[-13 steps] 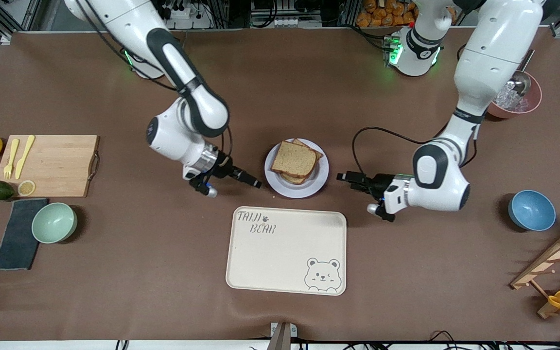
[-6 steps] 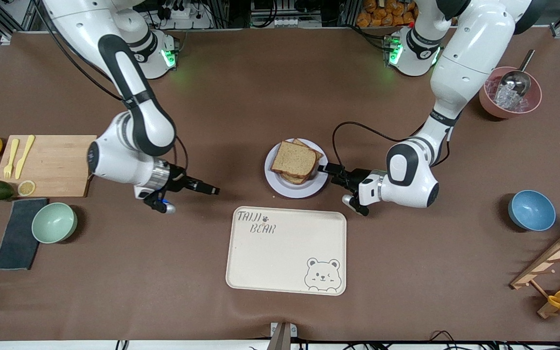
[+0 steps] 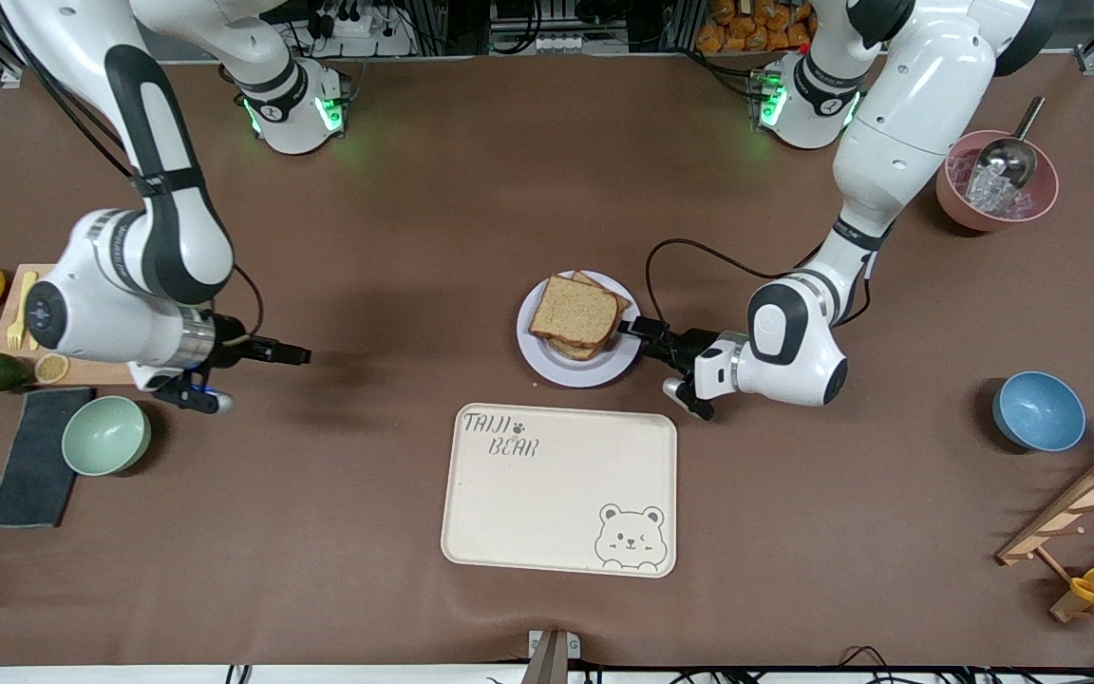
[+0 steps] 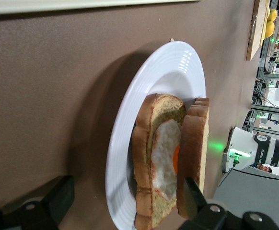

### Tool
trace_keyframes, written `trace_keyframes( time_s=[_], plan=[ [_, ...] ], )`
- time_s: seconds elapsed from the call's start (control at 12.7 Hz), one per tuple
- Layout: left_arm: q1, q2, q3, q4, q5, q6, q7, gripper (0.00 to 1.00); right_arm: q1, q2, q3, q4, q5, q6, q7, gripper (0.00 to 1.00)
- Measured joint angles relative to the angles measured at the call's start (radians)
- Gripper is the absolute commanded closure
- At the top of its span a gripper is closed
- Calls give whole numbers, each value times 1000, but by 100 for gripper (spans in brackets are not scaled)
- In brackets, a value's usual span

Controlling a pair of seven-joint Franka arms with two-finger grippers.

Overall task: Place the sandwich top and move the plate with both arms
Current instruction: 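Withdraw the right gripper while the left gripper reaches the plate rim, then close the left gripper on the plate rim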

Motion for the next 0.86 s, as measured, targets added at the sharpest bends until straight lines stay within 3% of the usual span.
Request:
trace_keyframes(
  time_s=[0.31,0.39,0.47,0.55,0.86],
  plan=[
    [-1,2,0,0,0,0,0,4,-219,-26,43,156,-150,-228,-214,0],
    [-2,2,0,0,0,0,0,27,-252,-35,51,184,-164,-255,-247,0],
    [-2,3,0,1,0,0,0,82,-272,-56,61,205,-172,-272,-261,0],
    [-3,4,0,2,0,0,1,100,-283,-92,81,223,-181,-303,-257,0],
    [-26,5,0,3,0,1,22,100,-295,-198,193,401,-219,-469,8,0]
  ],
)
